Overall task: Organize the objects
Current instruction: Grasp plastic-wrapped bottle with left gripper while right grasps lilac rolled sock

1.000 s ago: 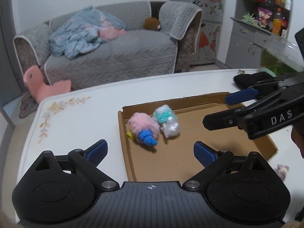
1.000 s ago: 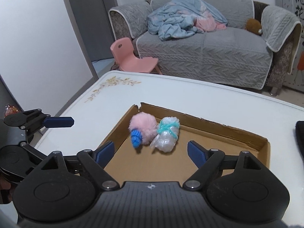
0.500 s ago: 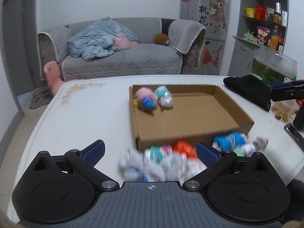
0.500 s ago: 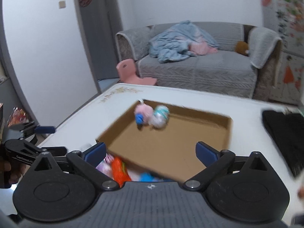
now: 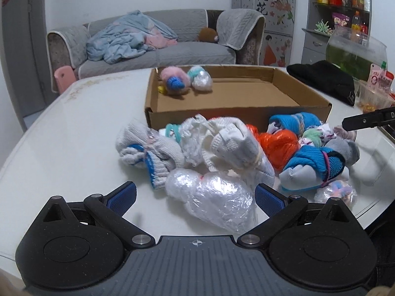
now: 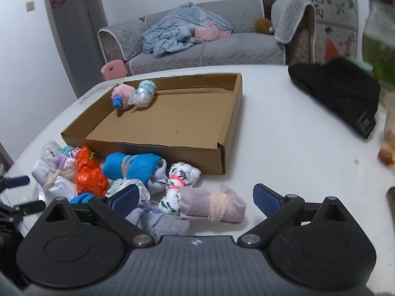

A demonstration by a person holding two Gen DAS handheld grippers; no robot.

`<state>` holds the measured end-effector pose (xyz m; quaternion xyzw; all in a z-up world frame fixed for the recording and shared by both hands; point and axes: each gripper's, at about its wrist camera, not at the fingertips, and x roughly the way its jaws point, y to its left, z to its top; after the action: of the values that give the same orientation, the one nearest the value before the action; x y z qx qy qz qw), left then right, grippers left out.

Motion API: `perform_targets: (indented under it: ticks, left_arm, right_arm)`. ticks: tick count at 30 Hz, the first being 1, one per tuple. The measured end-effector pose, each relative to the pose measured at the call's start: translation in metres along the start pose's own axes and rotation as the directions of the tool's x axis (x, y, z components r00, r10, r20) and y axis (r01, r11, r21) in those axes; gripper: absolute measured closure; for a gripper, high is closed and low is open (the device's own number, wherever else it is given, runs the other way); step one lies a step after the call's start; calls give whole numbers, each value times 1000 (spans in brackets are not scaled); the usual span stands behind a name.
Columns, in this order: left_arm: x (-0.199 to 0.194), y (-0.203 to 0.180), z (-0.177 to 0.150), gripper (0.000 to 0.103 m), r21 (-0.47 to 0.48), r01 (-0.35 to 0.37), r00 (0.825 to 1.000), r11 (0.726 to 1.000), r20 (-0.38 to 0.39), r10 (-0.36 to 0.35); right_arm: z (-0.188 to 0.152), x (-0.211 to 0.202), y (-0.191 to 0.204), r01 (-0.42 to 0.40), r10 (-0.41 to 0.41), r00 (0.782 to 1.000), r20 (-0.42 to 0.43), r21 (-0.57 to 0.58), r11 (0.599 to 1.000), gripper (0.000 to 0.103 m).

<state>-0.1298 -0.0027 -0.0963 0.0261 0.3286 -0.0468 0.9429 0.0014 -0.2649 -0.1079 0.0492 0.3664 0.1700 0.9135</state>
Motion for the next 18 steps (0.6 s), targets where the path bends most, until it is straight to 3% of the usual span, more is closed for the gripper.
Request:
perform_targets:
  ticks: [9,12,15,18]
  left_arm:
    - [11,2,-7,1,-23,-17,999,1000,38,18]
    - [11,2,-9,1,-23,-20,998,1000,50,22]
    - [10,0,-11,1,-19,-19,997,1000,72,21]
    - [10,-5,-13,1,-14,-12,996,1000,84,13]
  right_arm:
    - [-21,-3,-6,24,-23,1000,18,-19,1000,6]
    - [-27,-6,-9,40,-39,999,37,-13,999,11]
    - [-31,-8,-14,58,-58,997,50,-13,998,26]
    - [-32,-12,-19,58,-59,996,64,11,998,30]
